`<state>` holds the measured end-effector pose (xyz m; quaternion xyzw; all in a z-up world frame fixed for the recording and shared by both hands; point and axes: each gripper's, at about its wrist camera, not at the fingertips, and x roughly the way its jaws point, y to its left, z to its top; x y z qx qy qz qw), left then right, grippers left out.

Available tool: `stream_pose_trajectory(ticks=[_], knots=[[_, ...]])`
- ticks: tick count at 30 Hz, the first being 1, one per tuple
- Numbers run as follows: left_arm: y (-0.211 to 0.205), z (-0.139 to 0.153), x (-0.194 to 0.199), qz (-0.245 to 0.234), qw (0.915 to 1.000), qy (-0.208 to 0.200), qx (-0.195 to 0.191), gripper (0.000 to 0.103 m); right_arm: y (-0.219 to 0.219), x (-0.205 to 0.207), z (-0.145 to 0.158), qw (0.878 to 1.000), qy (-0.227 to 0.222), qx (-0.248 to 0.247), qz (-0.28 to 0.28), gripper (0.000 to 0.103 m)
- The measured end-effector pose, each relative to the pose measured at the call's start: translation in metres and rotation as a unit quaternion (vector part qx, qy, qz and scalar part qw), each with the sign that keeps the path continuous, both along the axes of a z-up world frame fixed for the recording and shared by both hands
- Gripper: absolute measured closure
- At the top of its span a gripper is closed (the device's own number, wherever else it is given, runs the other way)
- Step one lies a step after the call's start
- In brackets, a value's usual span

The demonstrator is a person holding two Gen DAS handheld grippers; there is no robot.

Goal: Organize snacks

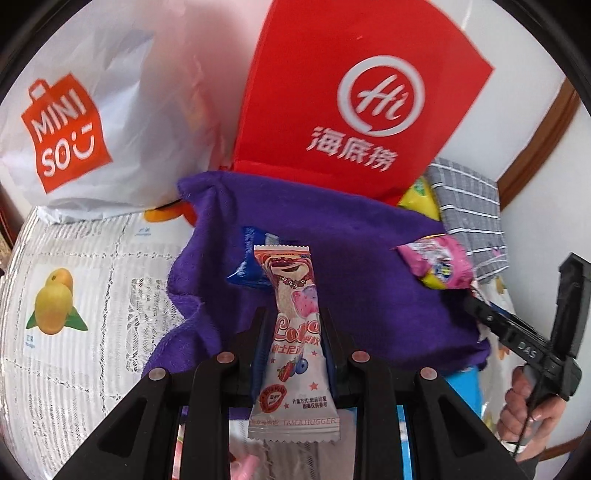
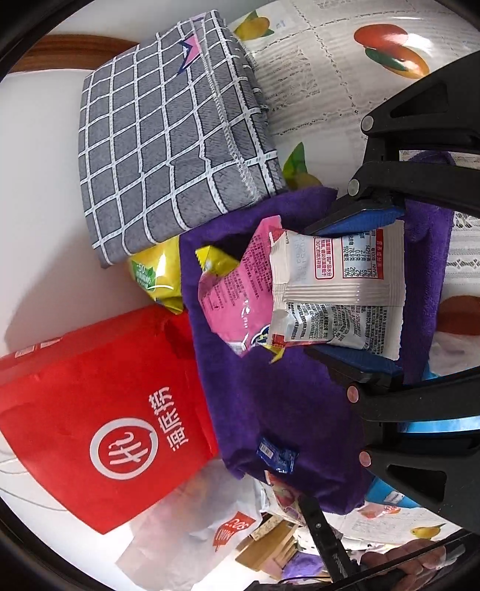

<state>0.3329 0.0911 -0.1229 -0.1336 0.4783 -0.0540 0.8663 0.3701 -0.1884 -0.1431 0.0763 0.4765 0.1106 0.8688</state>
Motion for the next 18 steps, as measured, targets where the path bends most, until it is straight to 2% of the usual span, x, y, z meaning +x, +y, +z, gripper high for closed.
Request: stream_pose_trajectory(ticks=[10,15,18], knots=[[0.008,-0.026,0.014,0.013,0.9998,0.015,0.002,0.078,0.001,0.006,-0.008,1.0,-0.002,0.0,-0.009,0.046],[0.004,-0.031,0.016,0.008,0.9998,0.02,0.002,0.078,0.006,0.006,-0.009,1.0,-0.006,-0.018,0.003,0.046],[0.005,-0.034,0.017,0.007,0.9997,0.025,-0.001,0.078,0.005,0.006,-0.009,1.0,-0.002,-0.004,0.01,0.044]])
